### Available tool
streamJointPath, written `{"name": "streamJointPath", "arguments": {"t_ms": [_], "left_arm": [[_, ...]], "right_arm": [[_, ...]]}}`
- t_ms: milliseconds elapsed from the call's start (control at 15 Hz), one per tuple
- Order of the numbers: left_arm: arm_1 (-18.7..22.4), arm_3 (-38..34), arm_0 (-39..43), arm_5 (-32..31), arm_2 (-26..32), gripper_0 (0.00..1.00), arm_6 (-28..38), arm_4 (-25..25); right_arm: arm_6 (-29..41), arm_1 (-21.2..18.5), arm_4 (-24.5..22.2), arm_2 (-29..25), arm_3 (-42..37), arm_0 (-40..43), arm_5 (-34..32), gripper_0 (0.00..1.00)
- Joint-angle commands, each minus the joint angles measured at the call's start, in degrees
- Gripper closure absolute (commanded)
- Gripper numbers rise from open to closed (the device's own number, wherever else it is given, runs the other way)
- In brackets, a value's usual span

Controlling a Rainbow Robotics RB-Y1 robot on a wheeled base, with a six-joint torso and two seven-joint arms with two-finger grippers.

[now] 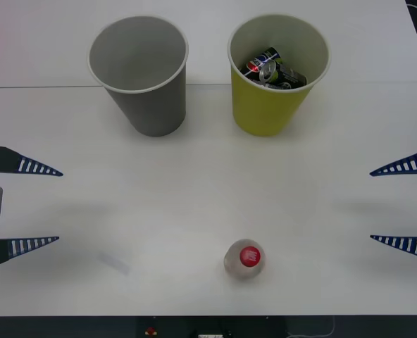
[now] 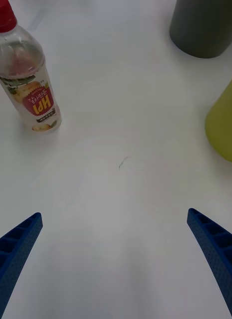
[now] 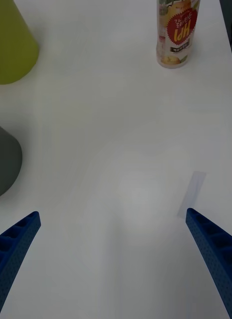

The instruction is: Put the can into the green bin and the plastic bottle into the gray bin

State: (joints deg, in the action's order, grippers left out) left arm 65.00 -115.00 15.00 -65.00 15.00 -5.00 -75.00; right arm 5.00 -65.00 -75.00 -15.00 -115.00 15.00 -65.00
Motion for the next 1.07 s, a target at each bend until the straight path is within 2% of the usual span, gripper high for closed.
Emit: {"name": "streamJointPath", "arguments": {"t_ms": [67, 467, 667, 800, 1067], "left_arm": [[0.0, 0.0, 0.0, 0.0, 0.0, 0.00, 0.0, 0.0], [0.0, 0.0, 0.0, 0.0, 0.0, 0.00, 0.0, 0.0], [0.0, 0.0, 0.0, 0.0, 0.0, 0.00, 0.0, 0.0], [0.0, 0.0, 0.0, 0.0, 0.0, 0.00, 0.0, 0.0], [0.0, 0.0, 0.0, 0.0, 0.0, 0.00, 0.0, 0.0]], "right_arm": [[0.0, 0.0, 0.0, 0.0, 0.0, 0.0, 0.0, 0.00], [-1.6, 0.6, 2.1, 0.1, 0.9, 0.1, -0.5, 0.00], [-3.7, 0.6, 4.2, 0.9, 3.1, 0.1, -3.5, 0.00], [-9.6, 0.7, 6.1, 2.3, 4.6, 0.0, -3.8, 0.00], [-19.2, 0.8, 11.3, 8.3, 9.5, -1.2, -3.7, 0.00]]}}
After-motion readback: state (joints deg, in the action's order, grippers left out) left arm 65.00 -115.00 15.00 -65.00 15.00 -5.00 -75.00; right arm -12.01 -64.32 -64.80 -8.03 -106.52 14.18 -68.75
